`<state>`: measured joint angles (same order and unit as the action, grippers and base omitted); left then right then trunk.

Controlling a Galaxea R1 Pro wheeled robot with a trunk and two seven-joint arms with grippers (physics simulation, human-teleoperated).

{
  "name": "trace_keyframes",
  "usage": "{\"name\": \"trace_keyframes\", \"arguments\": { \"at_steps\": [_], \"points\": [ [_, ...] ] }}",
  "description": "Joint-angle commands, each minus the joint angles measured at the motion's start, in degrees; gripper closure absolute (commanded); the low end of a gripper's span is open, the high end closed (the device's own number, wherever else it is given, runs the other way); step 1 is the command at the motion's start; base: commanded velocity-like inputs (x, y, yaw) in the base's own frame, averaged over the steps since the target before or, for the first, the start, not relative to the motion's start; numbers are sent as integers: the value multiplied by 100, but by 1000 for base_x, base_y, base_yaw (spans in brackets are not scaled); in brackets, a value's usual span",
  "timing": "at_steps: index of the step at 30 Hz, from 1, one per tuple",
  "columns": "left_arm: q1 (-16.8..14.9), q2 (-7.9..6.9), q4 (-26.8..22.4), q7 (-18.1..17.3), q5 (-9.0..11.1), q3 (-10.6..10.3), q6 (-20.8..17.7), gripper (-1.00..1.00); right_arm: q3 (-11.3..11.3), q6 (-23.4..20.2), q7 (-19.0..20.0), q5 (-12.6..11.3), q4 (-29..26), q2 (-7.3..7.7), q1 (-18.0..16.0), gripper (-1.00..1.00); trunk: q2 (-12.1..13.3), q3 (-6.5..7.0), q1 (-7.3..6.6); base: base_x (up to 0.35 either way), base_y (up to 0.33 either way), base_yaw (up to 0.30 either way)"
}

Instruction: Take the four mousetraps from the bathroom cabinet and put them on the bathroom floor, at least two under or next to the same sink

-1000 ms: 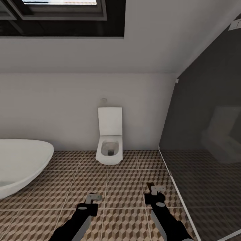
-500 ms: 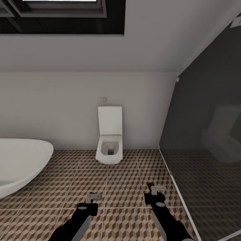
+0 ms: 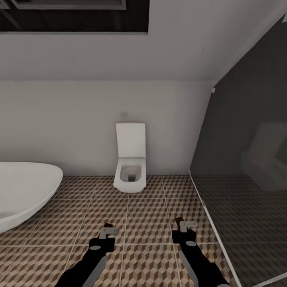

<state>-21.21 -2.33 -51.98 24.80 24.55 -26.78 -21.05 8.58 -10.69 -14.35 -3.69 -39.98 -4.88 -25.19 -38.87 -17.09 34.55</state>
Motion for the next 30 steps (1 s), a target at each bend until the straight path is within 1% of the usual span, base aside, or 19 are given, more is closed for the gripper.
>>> {"name": "trace_keyframes", "arguments": {
  "at_steps": [1, 5, 7, 8, 9, 10, 12, 13, 14, 16, 19, 21, 27, 28, 30],
  "points": [
    [-6, -13, -12, 61, 29, -34, 43, 100, 30, -30, -57, -44, -10, 4, -4, 100, -50, -36, 24, 0, 0, 0],
    [-6, -27, -13, 60, -13, -37, 146, 100, 30, -30, -51, -44, -10, 4, -4, 100, -210, -144, 112, 0, 0, 0],
    [-6, -61, -4, 60, -43, -49, 275, 100, 30, -30, -50, -44, -8, 4, -4, 100, -290, -198, 156, 0, 0, 0],
    [-6, -82, 5, 60, -48, -58, 445, 100, 30, -30, -50, -44, -9, 4, -4, 100, -330, -225, 178, 0, 0, 0],
    [-6, -108, 14, 57, -56, -63, 696, 100, 30, -30, -50, -44, -8, 4, -4, 100, -370, -252, 200, 0, 0, 0],
    [-6, -136, 28, 55, -79, -67, 1004, 100, 30, -30, -50, -44, -7, 4, -4, 100, -410, -279, 222, 0, 0, 0],
    [-6, -184, 93, 47, -195, -74, 1618, 100, 30, -30, -50, -44, -3, 4, -4, 100, -491, -333, 266, 0, 0, 0],
    [-5, -192, 119, 46, -237, -76, 1744, 100, 30, -30, -50, -44, -3, 4, -4, 100, -531, -360, 287, 0, 0, 0],
    [-4, -204, 181, 45, -333, -78, 1939, 100, 30, -28, -50, -44, -2, 4, -4, 100, -571, -387, 309, 0, 0, 0],
    [-5, -211, 318, 43, -543, -80, 2158, 100, 30, -26, -50, -44, -2, 4, -4, 100, -651, -440, 353, 0, 0, 0],
    [-6, -208, 441, 42, -749, -81, 2273, 100, 30, -23, -50, -44, -1, 4, -4, 100, -771, -521, 419, 0, 0, 0],
    [-6, -203, 489, 42, -814, -81, 2303, 100, 30, -22, -50, -44, -1, 4, -4, 100, -852, -575, 463, 0, 0, 0],
    [-4, -197, 632, 34, -878, -83, 2360, 100, 31, -21, -50, -44, -1, 4, -4, 100, -1092, -734, 595, 0, 0, 0],
    [-5, -188, 639, 34, -883, -128, 2417, 100, 30, -21, -50, -44, -1, 4, -4, 100, -1132, -756, 617, 0, 0, 0],
    [-5, -168, 648, 40, -887, -331, 2550, 100, 30, -17, -50, -44, -6, 2, -4, 100, -1132, -760, 617, 0, 0, 0]
  ]
}}
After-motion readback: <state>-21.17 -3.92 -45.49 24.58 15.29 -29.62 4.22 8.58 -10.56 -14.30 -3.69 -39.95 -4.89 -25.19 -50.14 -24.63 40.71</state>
